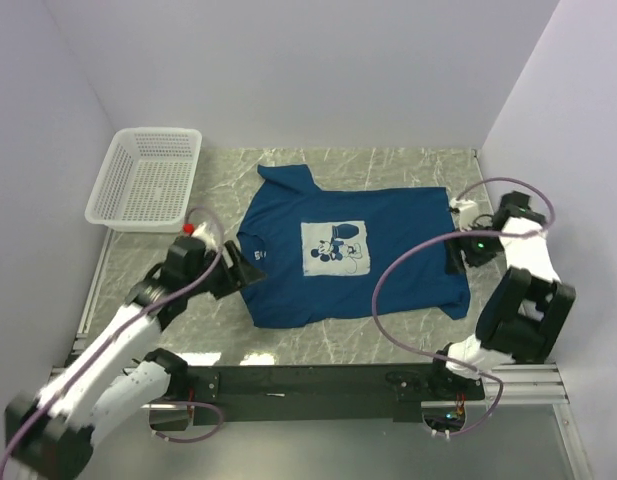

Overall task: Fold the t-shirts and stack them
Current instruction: Flatten the tshirt out

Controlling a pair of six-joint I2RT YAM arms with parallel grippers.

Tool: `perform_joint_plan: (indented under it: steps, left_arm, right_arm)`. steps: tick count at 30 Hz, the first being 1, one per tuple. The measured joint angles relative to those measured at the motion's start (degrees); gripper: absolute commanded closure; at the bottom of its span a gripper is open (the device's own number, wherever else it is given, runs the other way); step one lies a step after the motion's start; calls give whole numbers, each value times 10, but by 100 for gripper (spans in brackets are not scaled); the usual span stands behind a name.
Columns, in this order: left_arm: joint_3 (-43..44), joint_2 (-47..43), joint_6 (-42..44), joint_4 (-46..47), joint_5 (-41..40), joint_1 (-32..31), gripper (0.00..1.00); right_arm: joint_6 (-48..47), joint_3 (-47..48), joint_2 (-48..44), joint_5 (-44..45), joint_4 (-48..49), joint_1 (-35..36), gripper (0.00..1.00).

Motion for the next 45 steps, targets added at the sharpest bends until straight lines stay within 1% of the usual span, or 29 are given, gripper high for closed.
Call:
perform_joint_plan:
  steps: [2,4,6,7,8,11,14,16,17,18,19,20,21,22,23,26,29,32,34,35,36,37,38,39,40,41,42,44,45]
  left_arm:
    - [18,98,22,35,-18,22,32]
    - [41,214,43,82,-18,63,32]
    - [81,341,62,114,-27,105,34]
    - [107,397,72,120,-30,118,38]
    - [136,445,80,125,-32,127,38]
    - [214,552,102,132,-34,132,41]
    - [246,586,109,141,-35,132,44]
    - [246,589,110,141,-38,130,58]
    - [246,591,113,141,-39,130,63]
    - [246,594,114,140,-41,130,76]
    - [244,595,113,141,-41,130,86]
    - [240,595,114,141,-42,130,94]
    - [233,594,114,144,-39,129,99]
    - [223,588,113,151,-35,129,99]
    - [207,578,111,163,-33,129,99]
    - [134,517,105,176,-29,127,99]
    - [52,436,91,162,-26,126,99]
    - [-19,353,68,149,-21,125,100]
    - [-60,294,51,133,-17,125,98]
    - [-70,274,44,125,-15,125,96]
    - [-77,255,41,117,-11,125,81]
    - [-78,241,39,108,-9,125,74]
    - [-76,228,34,104,-7,125,68]
    - [-73,214,30,97,-7,125,56]
    - [-68,201,30,88,-8,125,50]
    - [-58,186,29,77,-10,125,45]
    - [-46,169,29,71,-17,125,36]
    - [-14,144,36,73,-29,126,32]
    - [-1,141,40,81,-30,128,31]
  right_arm:
    - [52,4,50,1,40,34,24]
    - [118,14,110,8,78,57,24]
    - [174,31,168,17,111,66,24]
    - [193,38,185,23,123,66,24]
    - [216,45,204,32,139,65,25]
    - [249,54,214,47,163,63,25]
    - [263,52,214,61,178,62,28]
    - [267,48,214,66,186,62,30]
    - [268,48,214,68,187,62,36]
    - [266,48,214,70,188,62,41]
    - [264,47,215,72,189,62,46]
    - [263,48,216,74,189,61,59]
    - [258,48,217,76,189,59,65]
    - [256,48,219,77,187,57,71]
    - [253,48,220,77,185,54,79]
    - [237,47,221,76,177,37,89]
    - [216,35,214,66,171,13,94]
    - [191,5,191,65,169,-11,94]
    - [172,-21,169,69,164,-25,89]
    - [164,-30,161,71,161,-28,79]
    - [156,-38,152,73,153,-31,75]
    - [147,-43,146,73,143,-33,70]
    - [137,-45,141,73,131,-34,62]
    - [131,-45,137,71,118,-34,58]
    - [124,-44,133,66,105,-34,54]
    - [116,-38,129,57,89,-34,45]
    - [112,-27,125,47,72,-34,41]
    - [105,13,124,20,43,-33,35]
    - [105,41,125,3,35,-31,35]
